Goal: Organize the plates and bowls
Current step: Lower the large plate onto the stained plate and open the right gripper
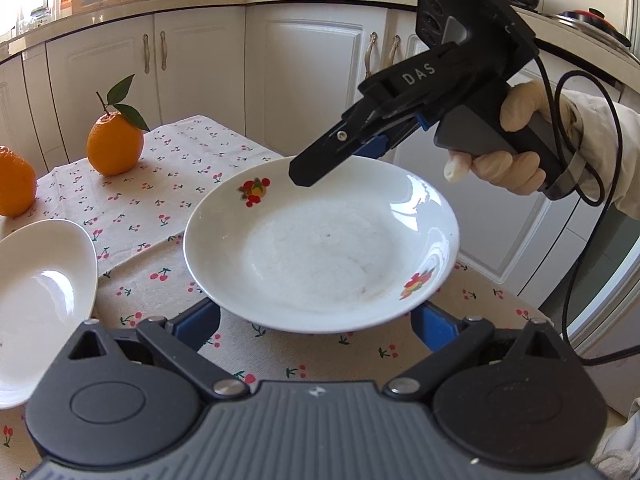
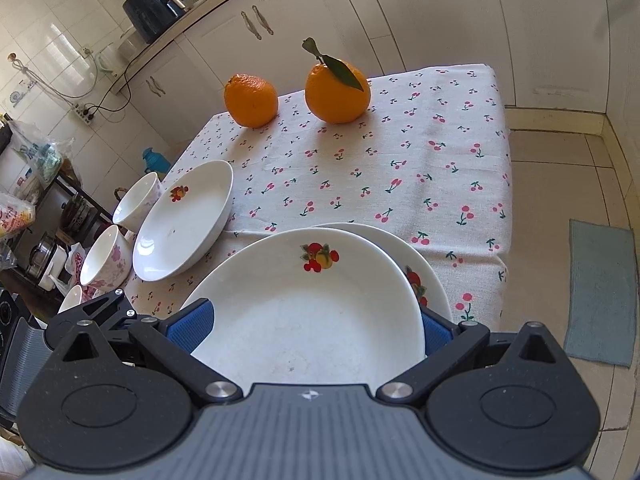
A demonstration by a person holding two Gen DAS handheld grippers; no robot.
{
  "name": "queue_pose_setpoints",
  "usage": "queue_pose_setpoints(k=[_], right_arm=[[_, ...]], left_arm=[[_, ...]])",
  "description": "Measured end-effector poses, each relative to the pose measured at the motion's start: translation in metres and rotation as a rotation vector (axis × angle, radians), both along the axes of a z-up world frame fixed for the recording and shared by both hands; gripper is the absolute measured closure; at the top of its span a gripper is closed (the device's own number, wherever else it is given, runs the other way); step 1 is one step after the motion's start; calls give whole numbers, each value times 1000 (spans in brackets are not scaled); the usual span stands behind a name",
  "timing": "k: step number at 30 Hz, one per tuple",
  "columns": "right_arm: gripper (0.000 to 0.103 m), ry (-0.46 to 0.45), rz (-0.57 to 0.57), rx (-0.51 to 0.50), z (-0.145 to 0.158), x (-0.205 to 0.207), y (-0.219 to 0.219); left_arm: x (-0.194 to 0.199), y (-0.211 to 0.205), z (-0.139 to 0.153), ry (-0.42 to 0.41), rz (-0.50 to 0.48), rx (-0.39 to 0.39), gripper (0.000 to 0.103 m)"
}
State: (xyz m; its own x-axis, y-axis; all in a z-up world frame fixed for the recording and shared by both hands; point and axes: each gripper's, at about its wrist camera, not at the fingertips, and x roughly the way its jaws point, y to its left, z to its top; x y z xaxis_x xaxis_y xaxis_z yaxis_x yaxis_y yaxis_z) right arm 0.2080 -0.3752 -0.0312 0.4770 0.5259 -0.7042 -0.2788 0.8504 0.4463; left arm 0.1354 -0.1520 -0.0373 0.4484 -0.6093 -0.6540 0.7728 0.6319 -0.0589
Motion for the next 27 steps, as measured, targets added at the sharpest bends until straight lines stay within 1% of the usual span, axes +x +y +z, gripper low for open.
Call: queue_pose_setpoints(k=[12, 17, 27], right_arm=[[0, 5, -56, -17, 4, -12, -4], [0, -3, -83, -14, 7, -17, -7], [0, 20, -114, -78, 11, -23, 0]], left_arm=[[5, 0, -5, 28, -2, -27, 3], [4, 0, -6, -6, -19, -22, 3], [2, -2, -5, -16, -18, -23, 2]])
